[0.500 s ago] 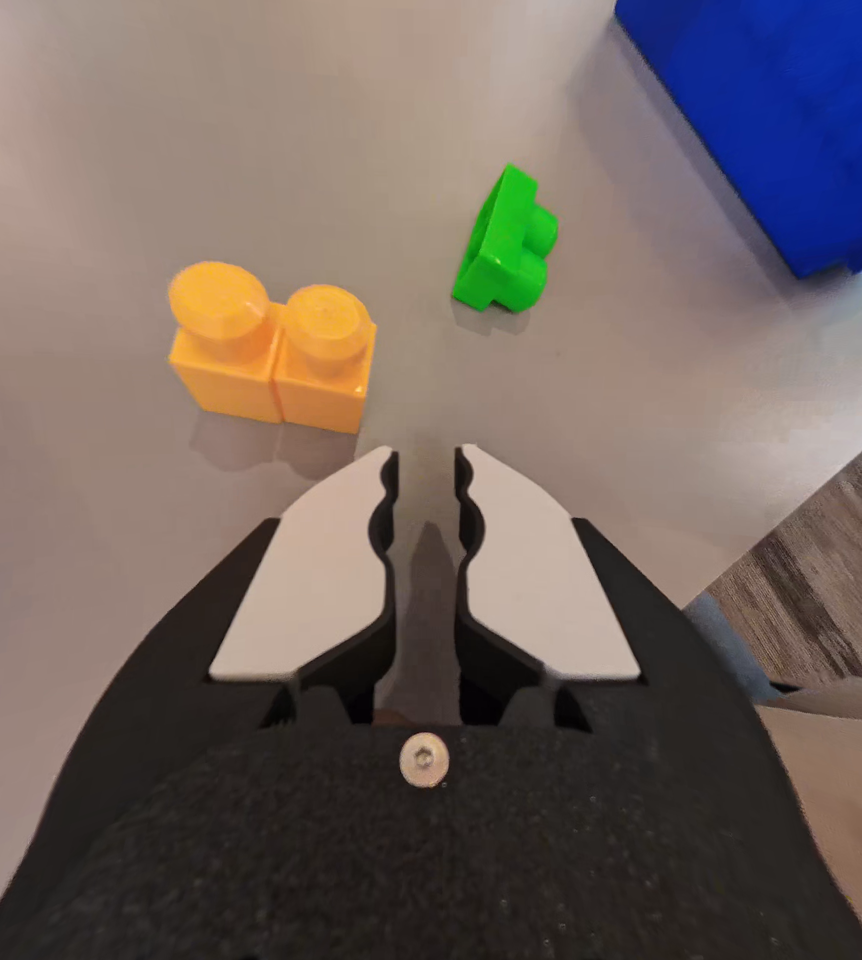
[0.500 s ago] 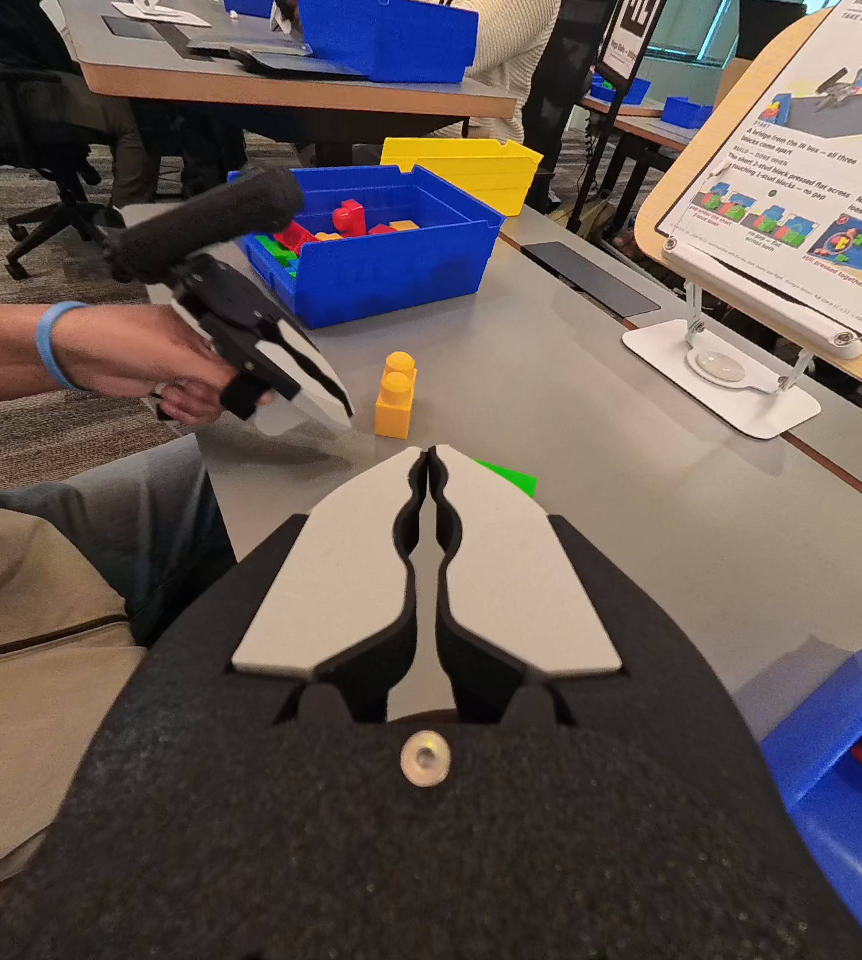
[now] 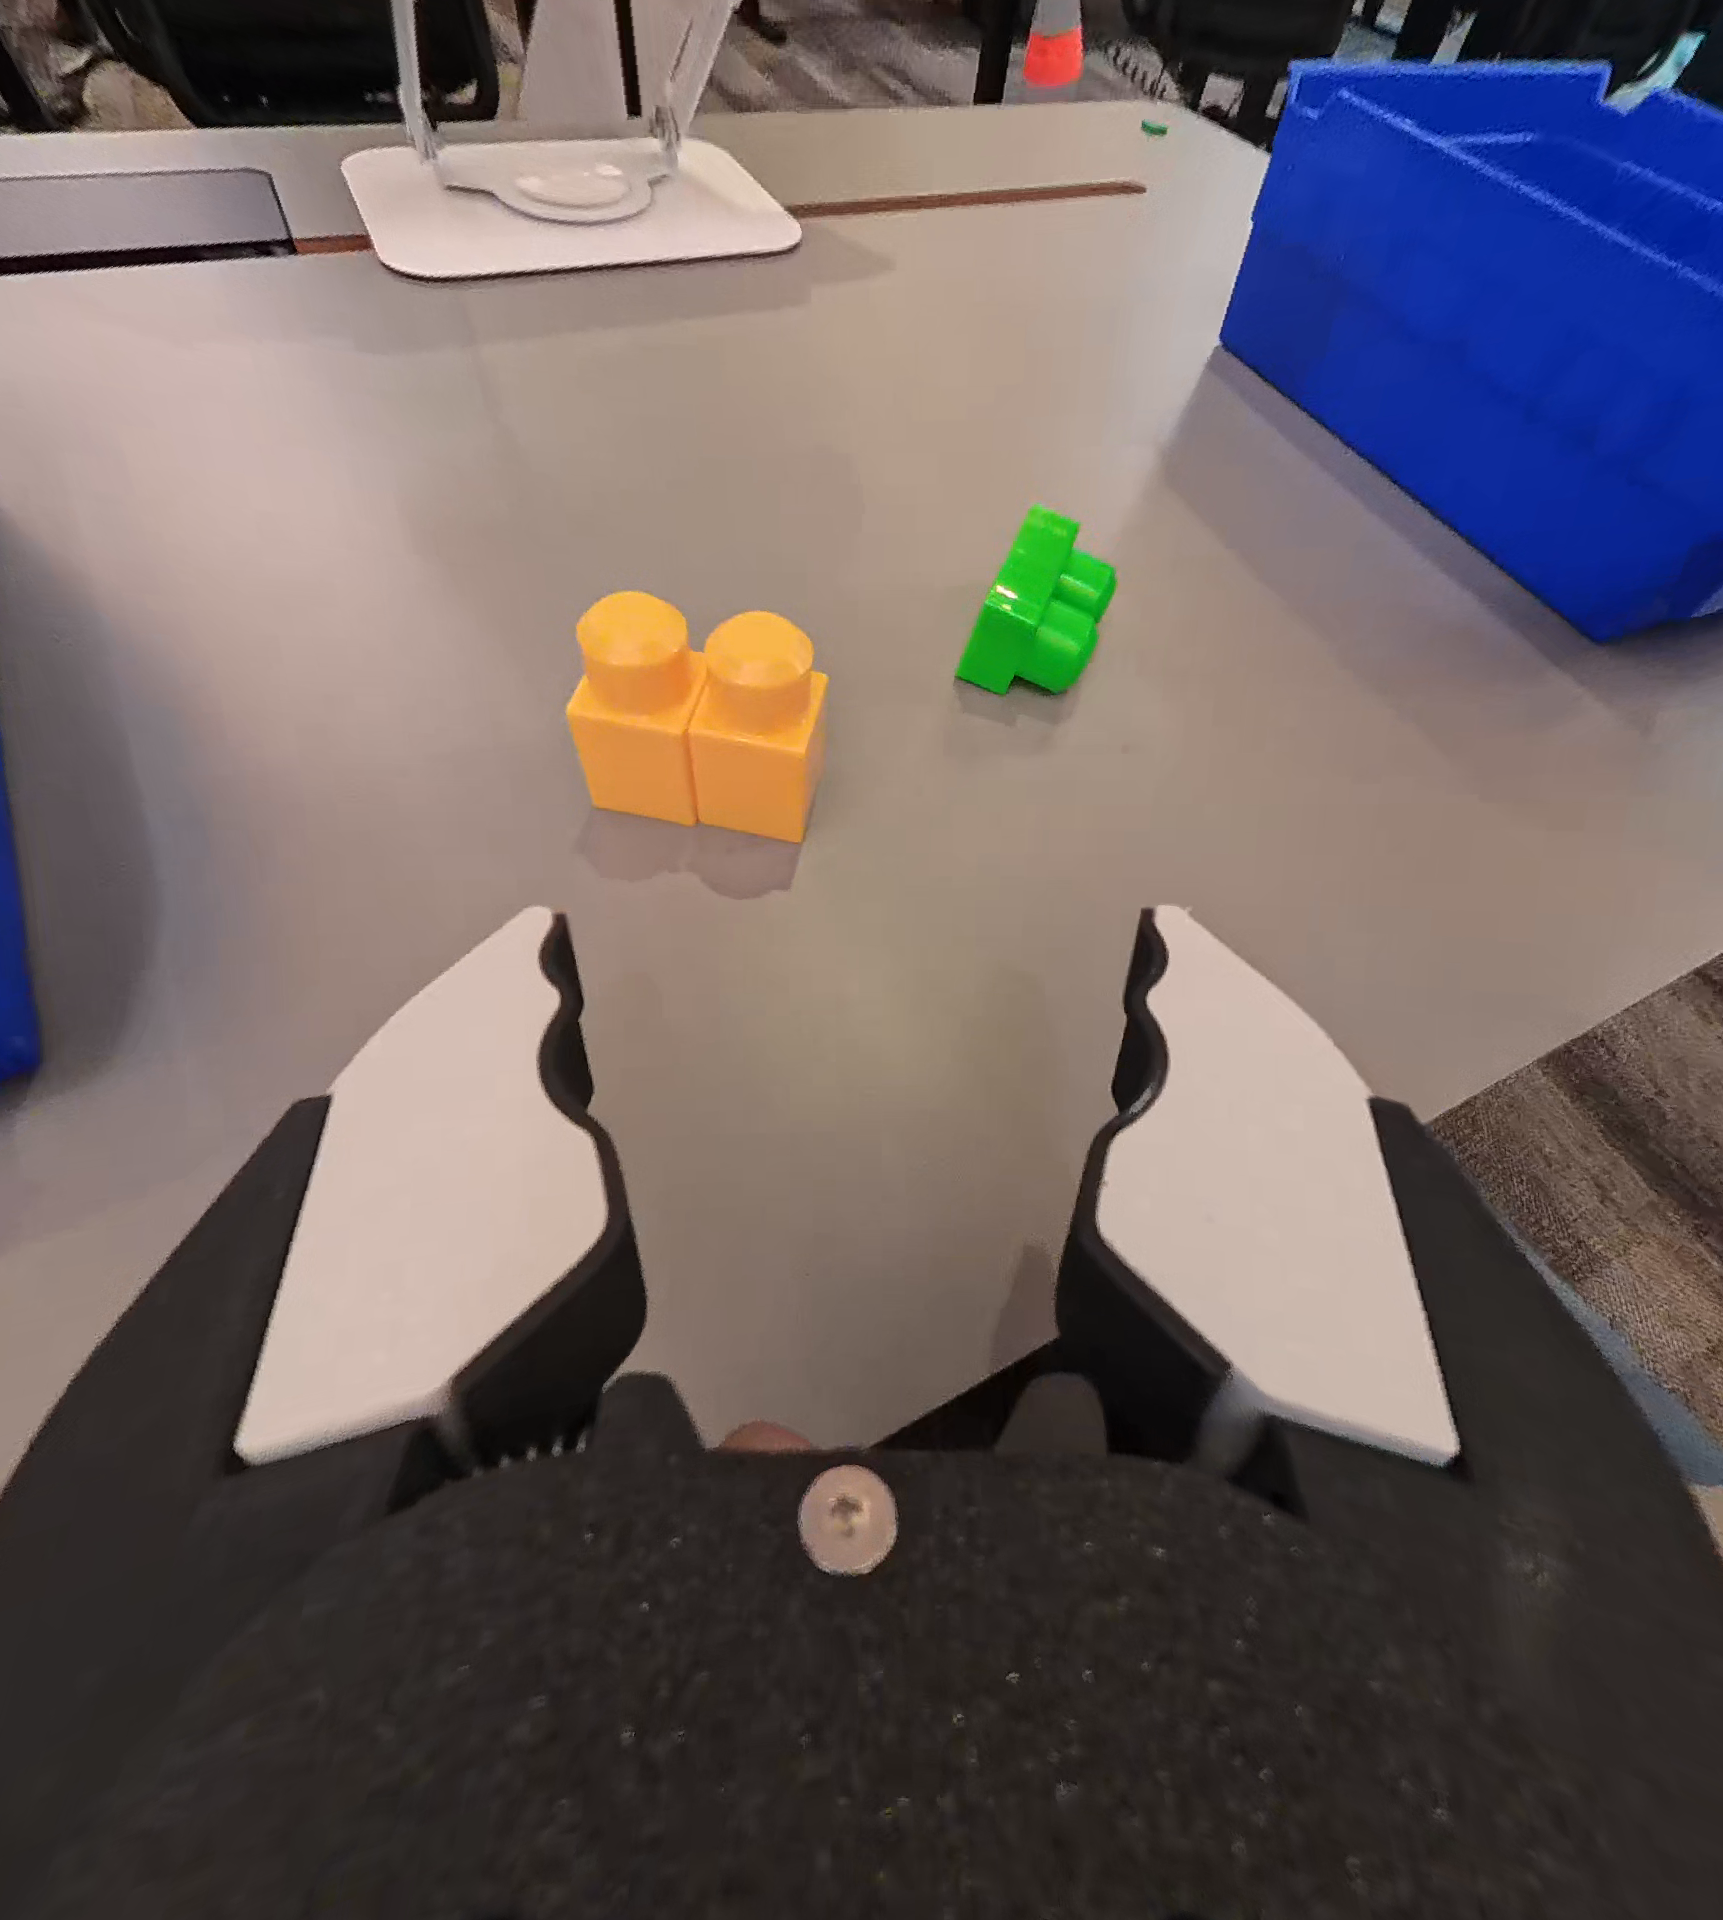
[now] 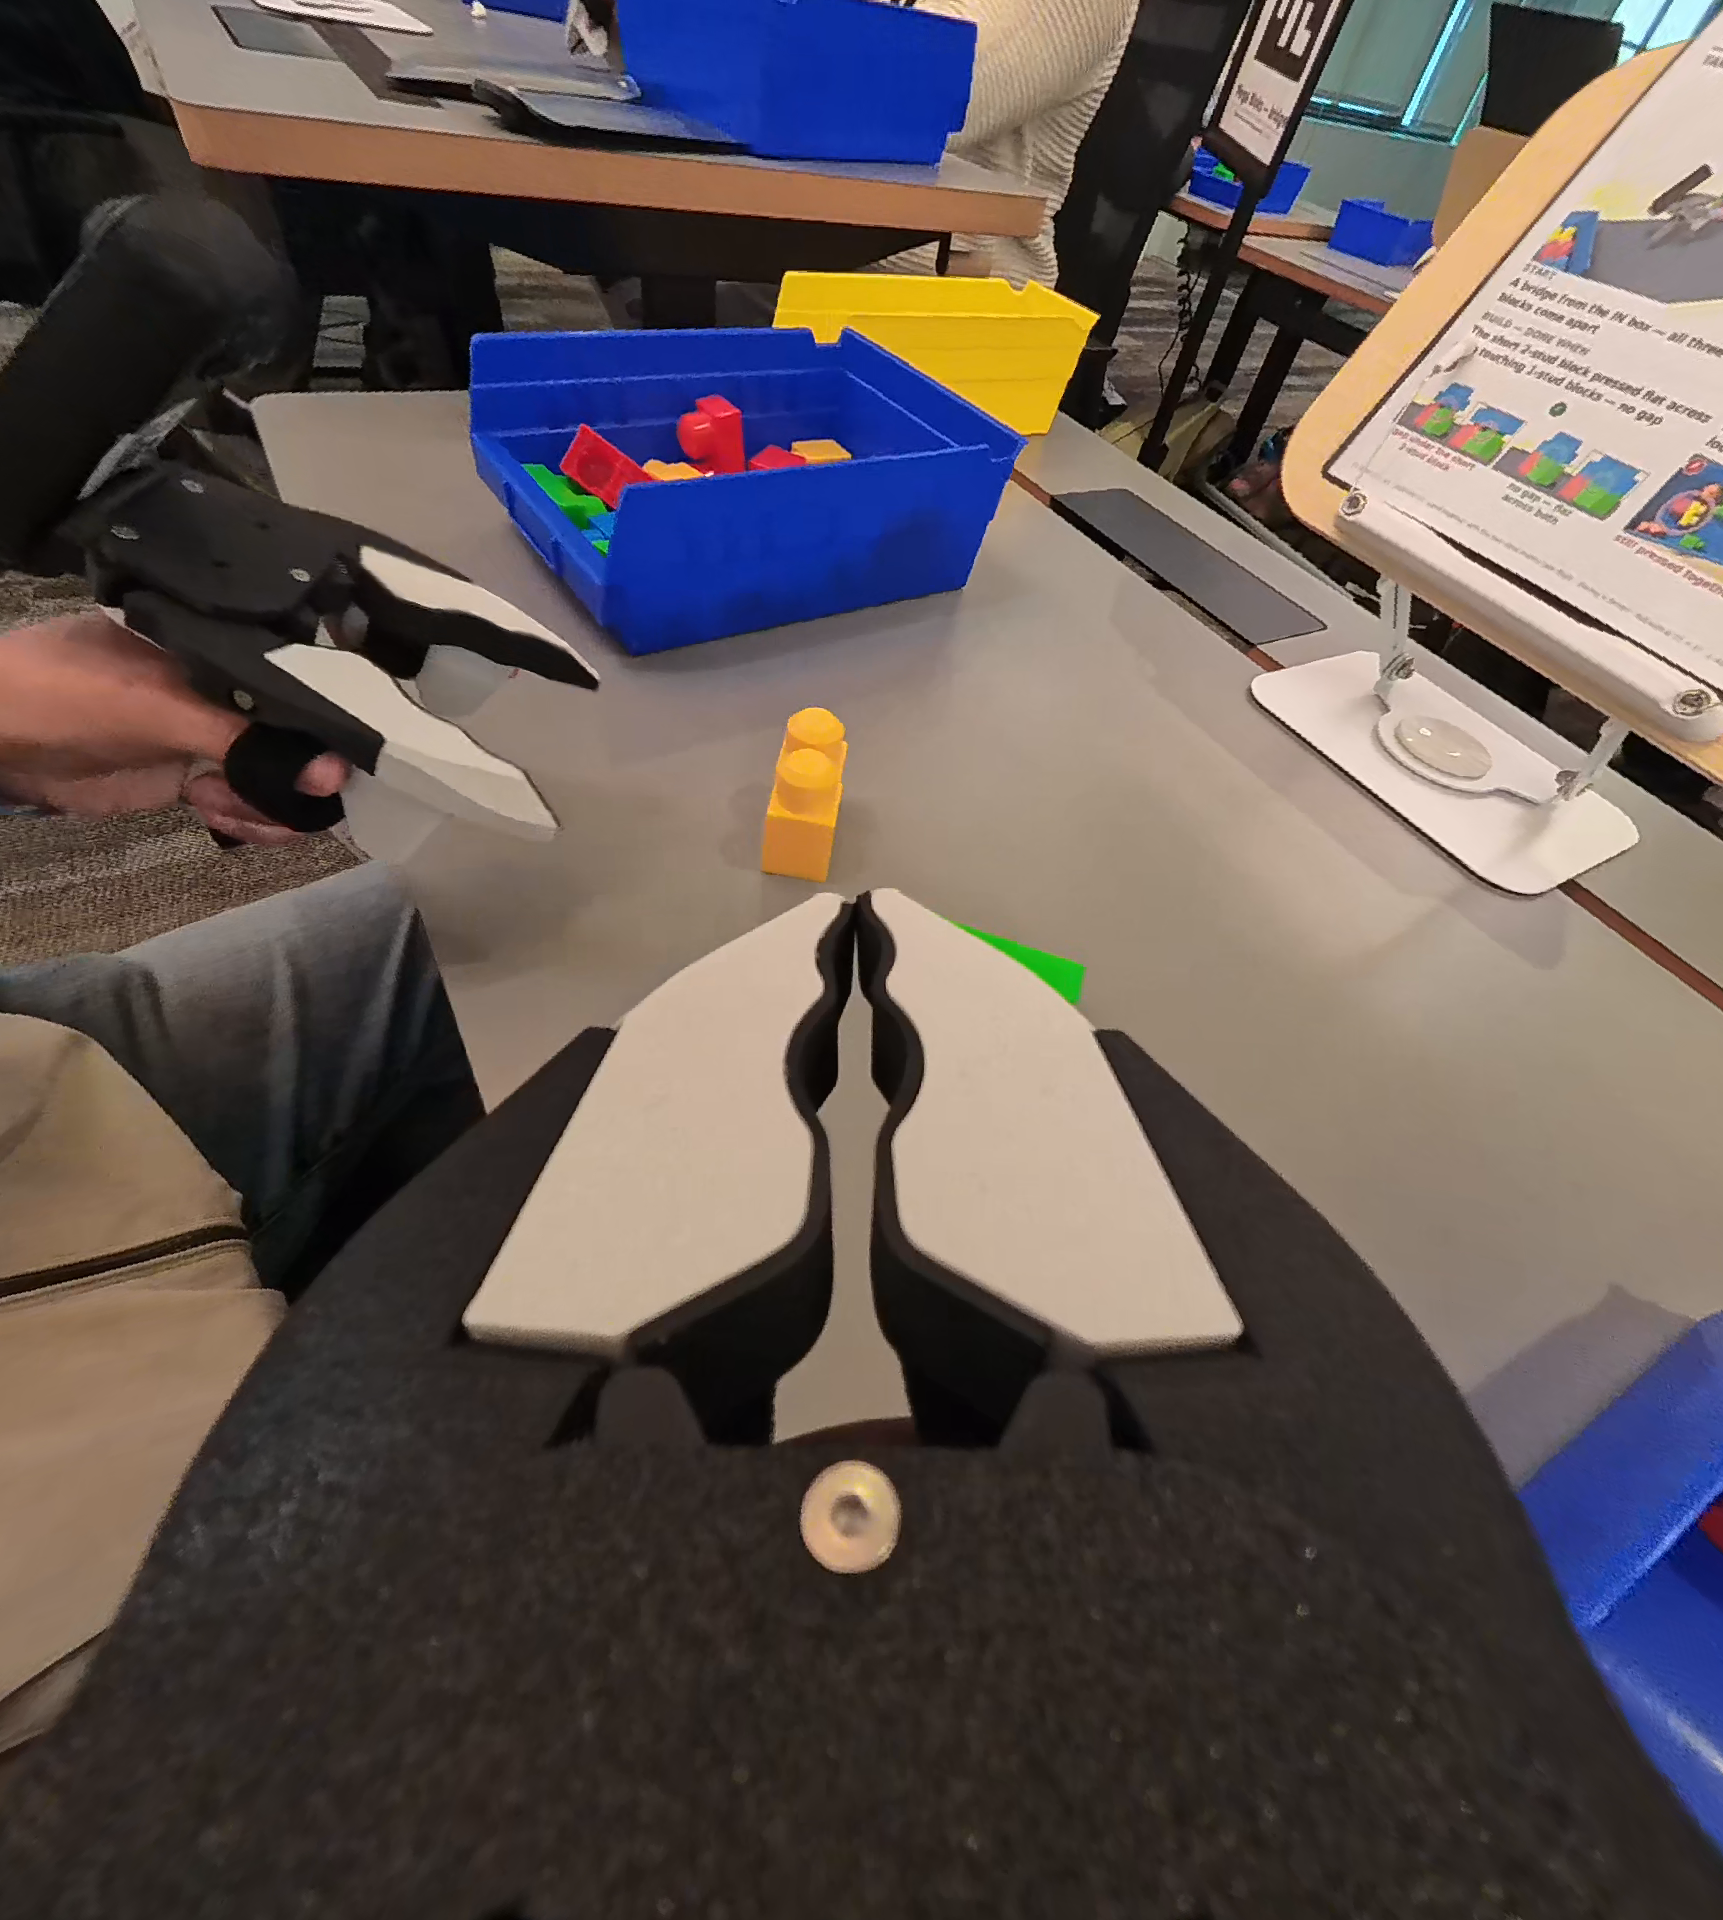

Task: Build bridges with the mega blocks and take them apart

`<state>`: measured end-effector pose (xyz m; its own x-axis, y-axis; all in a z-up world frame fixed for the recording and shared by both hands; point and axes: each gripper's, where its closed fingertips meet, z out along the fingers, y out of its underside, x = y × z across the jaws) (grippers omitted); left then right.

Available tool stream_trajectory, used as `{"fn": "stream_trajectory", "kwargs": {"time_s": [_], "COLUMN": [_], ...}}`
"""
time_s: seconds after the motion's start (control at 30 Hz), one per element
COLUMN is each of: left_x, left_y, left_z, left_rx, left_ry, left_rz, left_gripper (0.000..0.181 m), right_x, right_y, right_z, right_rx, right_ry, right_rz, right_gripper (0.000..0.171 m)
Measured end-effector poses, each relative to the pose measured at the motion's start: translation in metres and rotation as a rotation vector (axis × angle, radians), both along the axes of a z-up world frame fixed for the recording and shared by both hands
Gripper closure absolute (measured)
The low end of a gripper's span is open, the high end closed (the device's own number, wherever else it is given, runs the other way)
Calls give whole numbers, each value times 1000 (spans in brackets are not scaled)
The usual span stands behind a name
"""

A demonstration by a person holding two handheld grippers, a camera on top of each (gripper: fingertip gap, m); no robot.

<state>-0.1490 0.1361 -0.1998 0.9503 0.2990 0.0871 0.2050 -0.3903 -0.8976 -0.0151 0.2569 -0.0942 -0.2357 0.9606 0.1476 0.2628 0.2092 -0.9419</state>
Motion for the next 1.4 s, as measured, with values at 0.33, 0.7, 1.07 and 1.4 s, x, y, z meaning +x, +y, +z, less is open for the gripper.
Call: {"fn": "stream_trajectory", "kwargs": {"time_s": [0.33,0.7,1.07,1.4], "left_x": [-20,-52,-66,-62], "left_y": [12,53,72,81], "left_z": [2,-50,-62,-67], "left_rx": [-64,-279,-341,-350], "left_ry": [23,-60,-57,-63], "left_rz": [-23,-55,-81,-80], "left_gripper": [77,75,77,79], "right_x": [0,3,3,2], "right_y": [-3,1,4,4], "right_z": [1,4,2,1], "right_rx": [6,5,2,0], "right_ry": [2,8,6,3], "right_rz": [4,-1,-4,-3], "right_gripper": [171,171,171,171]}}
